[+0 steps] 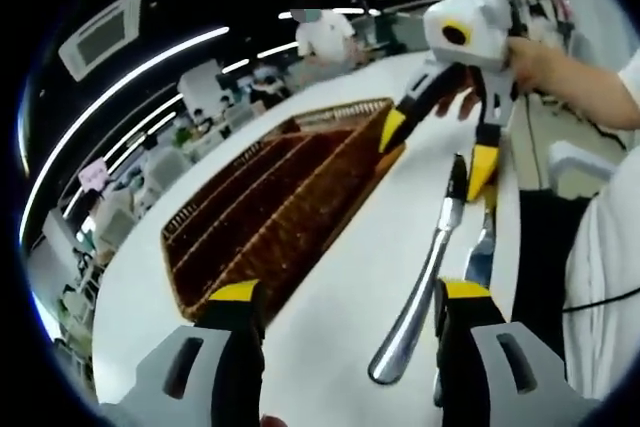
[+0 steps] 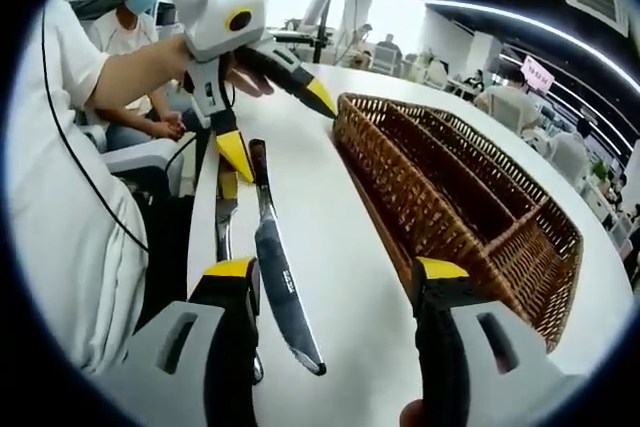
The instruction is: Arrange the knives, forks, and spoons in their matching storage slots by inserting each utensil handle-first until every utensil is classified and aligned in the correct compartment
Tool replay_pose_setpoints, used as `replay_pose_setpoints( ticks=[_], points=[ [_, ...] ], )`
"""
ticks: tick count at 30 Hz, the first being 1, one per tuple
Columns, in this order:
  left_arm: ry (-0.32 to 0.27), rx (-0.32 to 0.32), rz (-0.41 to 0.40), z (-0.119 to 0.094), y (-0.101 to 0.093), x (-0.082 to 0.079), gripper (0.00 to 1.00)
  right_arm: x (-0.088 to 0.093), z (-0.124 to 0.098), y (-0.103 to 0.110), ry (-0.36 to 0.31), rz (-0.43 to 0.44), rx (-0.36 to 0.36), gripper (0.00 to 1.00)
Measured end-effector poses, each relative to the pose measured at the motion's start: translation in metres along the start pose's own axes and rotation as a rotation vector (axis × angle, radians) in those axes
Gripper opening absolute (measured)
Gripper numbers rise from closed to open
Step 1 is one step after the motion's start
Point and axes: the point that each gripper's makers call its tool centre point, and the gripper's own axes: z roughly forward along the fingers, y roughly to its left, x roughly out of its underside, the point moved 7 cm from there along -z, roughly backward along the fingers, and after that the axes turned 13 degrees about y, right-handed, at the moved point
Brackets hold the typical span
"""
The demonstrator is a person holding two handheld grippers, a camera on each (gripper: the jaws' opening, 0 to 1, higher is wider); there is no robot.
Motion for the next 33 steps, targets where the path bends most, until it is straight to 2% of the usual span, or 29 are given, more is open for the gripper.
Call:
replay_pose_setpoints(
  ticks=[10, 20, 27, 33],
  points=[
    [-0.004, 0.015, -0.007, 0.003, 0.004, -0.001, 0.68, 0.0, 0.0, -0.008, -0.006, 0.008, 0.006, 0.6],
    [0.007, 0.023, 0.028, 0.006, 0.008, -0.002, 0.66, -0.001, 0.004, -0.012, 0.002, -0.002, -0.031, 0.58],
    [0.013, 0.038, 0.056, 0.006, 0.009, -0.003, 0.63, -0.002, 0.005, -0.014, 0.008, -0.037, -0.04, 0.53],
    [0.031, 0.068, 0.116, 0.004, 0.01, -0.003, 0.57, -0.005, 0.004, -0.01, 0.028, -0.111, -0.075, 0.5]
  ],
)
